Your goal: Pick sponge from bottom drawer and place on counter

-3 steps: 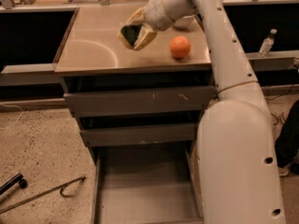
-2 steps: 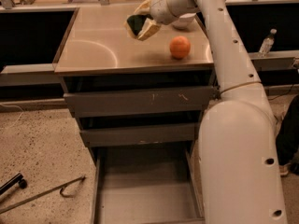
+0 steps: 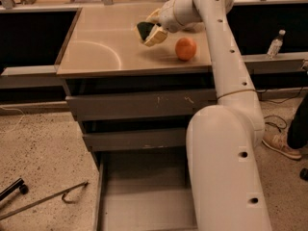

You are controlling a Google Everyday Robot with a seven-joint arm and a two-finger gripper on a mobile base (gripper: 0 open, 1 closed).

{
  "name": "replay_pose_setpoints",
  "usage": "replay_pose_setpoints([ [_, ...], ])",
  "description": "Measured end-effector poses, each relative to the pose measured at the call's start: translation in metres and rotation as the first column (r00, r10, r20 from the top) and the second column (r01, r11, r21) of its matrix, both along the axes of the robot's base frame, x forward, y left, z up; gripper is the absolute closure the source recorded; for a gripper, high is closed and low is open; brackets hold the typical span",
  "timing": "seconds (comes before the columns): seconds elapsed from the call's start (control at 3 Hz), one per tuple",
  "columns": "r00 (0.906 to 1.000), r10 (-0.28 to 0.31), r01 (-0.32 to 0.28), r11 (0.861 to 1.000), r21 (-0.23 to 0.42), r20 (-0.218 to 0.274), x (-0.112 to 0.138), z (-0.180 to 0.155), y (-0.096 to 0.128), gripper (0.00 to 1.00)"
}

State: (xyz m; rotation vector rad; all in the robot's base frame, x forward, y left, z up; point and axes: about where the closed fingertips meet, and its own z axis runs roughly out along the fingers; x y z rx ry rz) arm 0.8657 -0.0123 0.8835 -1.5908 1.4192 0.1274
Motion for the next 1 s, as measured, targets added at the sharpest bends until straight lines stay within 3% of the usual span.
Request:
replay_pose_setpoints([
  [0.33,0.9846,-0.012,0.017,0.999,0.031,-0.175,-0.0079,-0.0436,-0.0033,1.0],
  [1.0,0.9804,-0.011,0.018,0.999,0.032,-0.197,-0.0102,-0.0477,-0.0031,0.57],
])
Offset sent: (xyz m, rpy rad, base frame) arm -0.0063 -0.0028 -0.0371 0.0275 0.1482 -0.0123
